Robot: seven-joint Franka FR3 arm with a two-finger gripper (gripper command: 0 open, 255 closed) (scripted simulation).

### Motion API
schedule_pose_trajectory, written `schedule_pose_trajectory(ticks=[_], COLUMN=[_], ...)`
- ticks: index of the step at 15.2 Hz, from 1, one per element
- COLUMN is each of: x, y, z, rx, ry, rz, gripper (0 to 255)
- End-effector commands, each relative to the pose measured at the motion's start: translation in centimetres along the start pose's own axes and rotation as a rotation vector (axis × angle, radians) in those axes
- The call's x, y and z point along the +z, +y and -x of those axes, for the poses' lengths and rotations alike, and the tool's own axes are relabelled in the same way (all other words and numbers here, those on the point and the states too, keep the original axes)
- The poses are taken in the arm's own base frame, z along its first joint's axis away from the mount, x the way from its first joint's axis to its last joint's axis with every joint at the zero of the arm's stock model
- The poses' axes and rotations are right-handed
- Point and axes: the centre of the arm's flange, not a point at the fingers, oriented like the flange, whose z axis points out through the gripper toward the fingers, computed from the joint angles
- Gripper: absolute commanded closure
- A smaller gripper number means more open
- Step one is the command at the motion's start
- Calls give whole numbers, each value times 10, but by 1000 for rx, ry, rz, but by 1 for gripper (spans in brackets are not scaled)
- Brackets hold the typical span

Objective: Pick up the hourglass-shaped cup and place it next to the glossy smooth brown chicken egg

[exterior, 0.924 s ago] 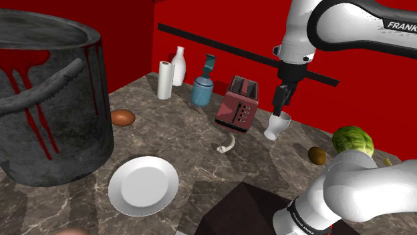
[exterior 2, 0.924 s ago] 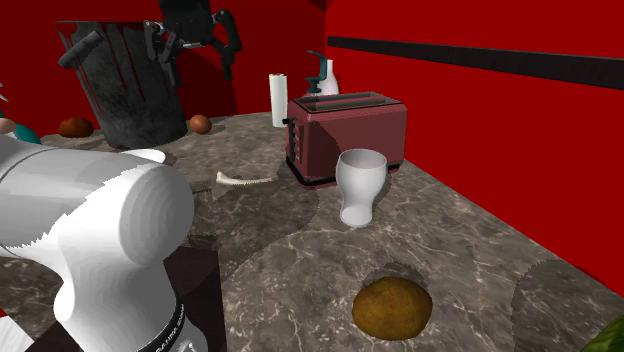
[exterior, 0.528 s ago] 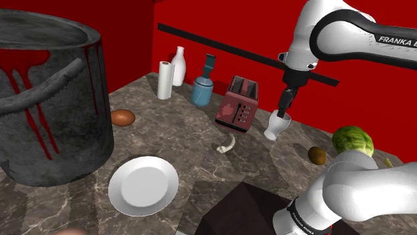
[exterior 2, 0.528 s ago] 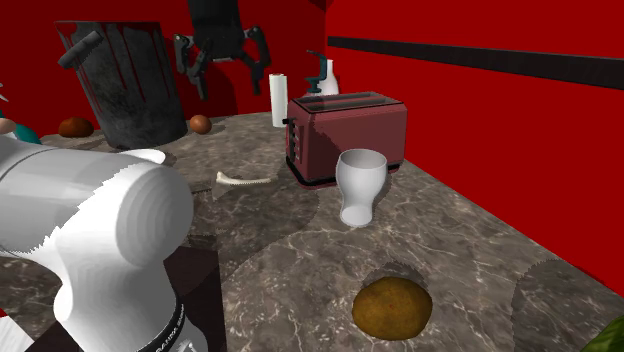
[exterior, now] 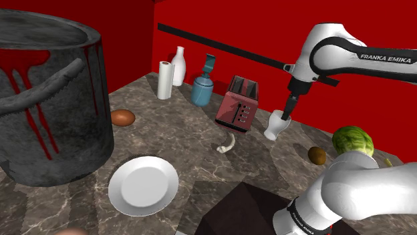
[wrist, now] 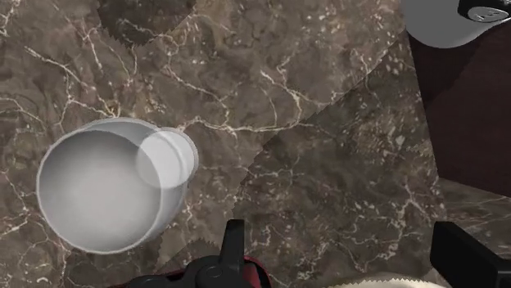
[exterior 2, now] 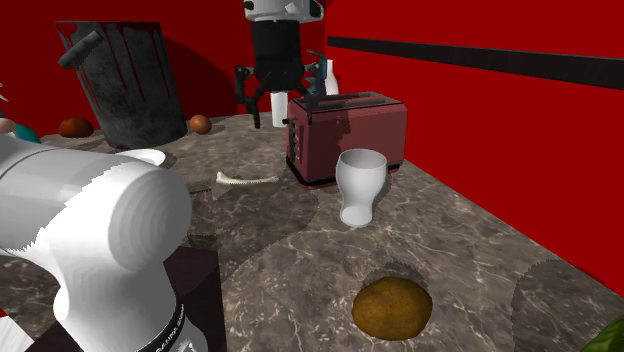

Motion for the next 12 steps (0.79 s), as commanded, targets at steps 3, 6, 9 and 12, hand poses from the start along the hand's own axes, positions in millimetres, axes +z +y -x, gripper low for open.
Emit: schedule_pose_trajectory(ticks=[3,6,9,12], x=[30,53,73,89], y=[48,84,115,114], z=[9,12,14,12], rx=[-53,-91,-124,-124], ry=[46,79,108,108], rz=[-21,-38,-53,-53], gripper=[0,0,0,0])
